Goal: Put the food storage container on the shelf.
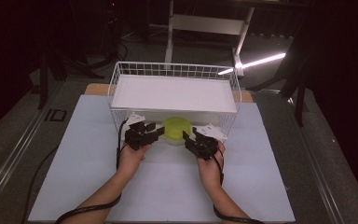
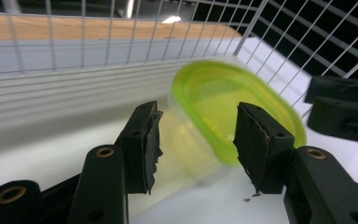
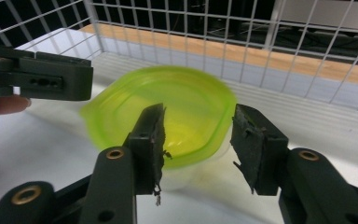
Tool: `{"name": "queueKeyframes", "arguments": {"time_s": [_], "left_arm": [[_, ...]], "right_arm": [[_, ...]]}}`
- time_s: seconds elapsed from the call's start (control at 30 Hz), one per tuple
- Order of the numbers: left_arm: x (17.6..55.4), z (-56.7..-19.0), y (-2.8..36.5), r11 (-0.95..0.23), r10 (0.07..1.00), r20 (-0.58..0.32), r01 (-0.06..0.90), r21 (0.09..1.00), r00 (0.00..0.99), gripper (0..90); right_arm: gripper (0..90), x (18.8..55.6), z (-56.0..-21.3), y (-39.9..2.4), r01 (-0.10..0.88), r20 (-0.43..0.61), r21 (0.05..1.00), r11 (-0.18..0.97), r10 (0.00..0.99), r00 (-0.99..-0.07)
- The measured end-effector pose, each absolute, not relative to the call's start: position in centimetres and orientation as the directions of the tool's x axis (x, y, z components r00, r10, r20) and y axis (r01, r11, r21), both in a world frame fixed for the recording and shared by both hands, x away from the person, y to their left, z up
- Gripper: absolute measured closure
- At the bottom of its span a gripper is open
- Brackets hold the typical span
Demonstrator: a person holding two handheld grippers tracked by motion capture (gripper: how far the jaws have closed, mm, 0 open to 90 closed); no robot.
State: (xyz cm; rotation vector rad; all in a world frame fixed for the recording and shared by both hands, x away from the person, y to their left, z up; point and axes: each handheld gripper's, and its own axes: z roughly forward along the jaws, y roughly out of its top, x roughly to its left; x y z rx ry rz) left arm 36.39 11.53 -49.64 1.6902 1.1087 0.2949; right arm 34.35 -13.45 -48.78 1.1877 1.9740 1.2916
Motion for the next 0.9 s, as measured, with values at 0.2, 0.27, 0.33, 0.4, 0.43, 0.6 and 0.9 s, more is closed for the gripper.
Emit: {"name": "queueKeyframes", "arguments": {"time_s": [0.2, 0.27, 0.33, 0.4, 0.43, 0.6, 0.9], "left_arm": [[33.9, -49.3, 12.1, -0.069, 0.768, -0.27, 0.493, 0.867, 0.581, 42.7], [33.2, -49.3, 12.3, -0.071, 0.765, -0.268, 0.491, 0.868, 0.586, 38.6], [32.5, -49.2, 12.6, -0.062, 0.762, -0.286, 0.505, 0.861, 0.581, 30.3], [32.2, -49.2, 12.7, -0.054, 0.756, -0.294, 0.504, 0.862, 0.584, 23.6], [32.0, -49.2, 12.8, -0.055, 0.753, -0.295, 0.503, 0.863, 0.588, 18.1], [30.8, -49.2, 13.2, -0.069, 0.734, -0.284, 0.483, 0.873, 0.618, 8.7], [29.4, -51.2, 14.1, -0.088, 0.709, -0.286, 0.484, 0.871, 0.644, 0.4]], "right_arm": [[75.4, 32.9, -49.6, -13.4, 0.433, 0.057, 0.879, 0.199, 0.858, -0.51], [82.9, 32.7, -50.0, -13.3, 0.445, 0.046, 0.868, 0.22, 0.857, -0.513], [89.4, 32.7, -50.4, -13.1, 0.461, 0.04, 0.856, 0.235, 0.859, -0.511], [89.6, 32.7, -50.7, -13.0, 0.47, 0.042, 0.849, 0.24, 0.857, -0.514], [89.7, 32.7, -50.9, -13.0, 0.474, 0.046, 0.847, 0.241, 0.855, -0.517], [89.8, 33.0, -51.5, -12.3, 0.5, 0.075, 0.833, 0.238, 0.847, -0.527], [89.7, 34.3, -51.6, -11.2, 0.513, 0.088, 0.827, 0.229, 0.849, -0.521]]}}
